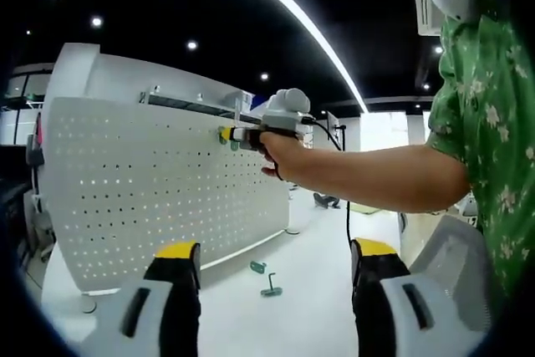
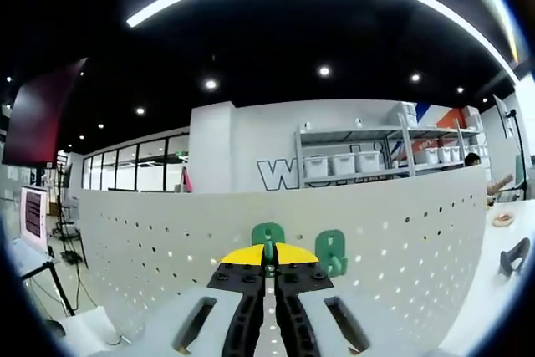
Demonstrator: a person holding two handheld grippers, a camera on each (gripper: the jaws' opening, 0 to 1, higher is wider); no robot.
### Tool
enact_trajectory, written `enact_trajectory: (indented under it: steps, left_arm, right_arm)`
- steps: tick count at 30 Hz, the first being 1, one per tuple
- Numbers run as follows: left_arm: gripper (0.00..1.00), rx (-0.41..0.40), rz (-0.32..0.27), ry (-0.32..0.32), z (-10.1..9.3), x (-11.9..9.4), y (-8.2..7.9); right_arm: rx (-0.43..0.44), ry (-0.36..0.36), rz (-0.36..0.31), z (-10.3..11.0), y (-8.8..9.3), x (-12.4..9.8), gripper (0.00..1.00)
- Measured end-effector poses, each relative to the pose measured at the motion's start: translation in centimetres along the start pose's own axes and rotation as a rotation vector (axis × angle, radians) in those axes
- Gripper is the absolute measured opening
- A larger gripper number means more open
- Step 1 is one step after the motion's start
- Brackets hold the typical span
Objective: Insert the hook assembly into the mounting plate slot until the hook locks in place.
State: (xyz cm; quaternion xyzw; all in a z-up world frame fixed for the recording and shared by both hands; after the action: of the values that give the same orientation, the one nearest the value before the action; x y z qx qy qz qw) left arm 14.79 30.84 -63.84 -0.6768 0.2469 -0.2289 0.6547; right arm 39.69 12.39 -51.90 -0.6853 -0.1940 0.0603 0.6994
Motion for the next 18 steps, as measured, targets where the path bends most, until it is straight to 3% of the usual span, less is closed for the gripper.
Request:
enact_trajectory:
  steps: [18]
  left_arm:
    - [0.75,0.002,0.014,0.013,0.21,0.28,0.32]
  right_arm:
    - [-0.001,0.001,-0.011,0.29,0.77,0.17,0.01]
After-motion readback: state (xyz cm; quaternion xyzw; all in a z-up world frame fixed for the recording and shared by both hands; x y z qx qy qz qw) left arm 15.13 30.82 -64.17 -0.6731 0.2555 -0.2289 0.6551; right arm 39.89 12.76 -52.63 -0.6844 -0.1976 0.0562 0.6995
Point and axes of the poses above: the point that each gripper's makers call its tool centre point, and the gripper's own axes: x roughly forward along the fingers, z roughly to its left, y roughly out of its underside, the point moved 2 cm from there along -x, roughly backward along the fingers, and after that the axes turned 15 degrees about -y, right-handed, at the moved point
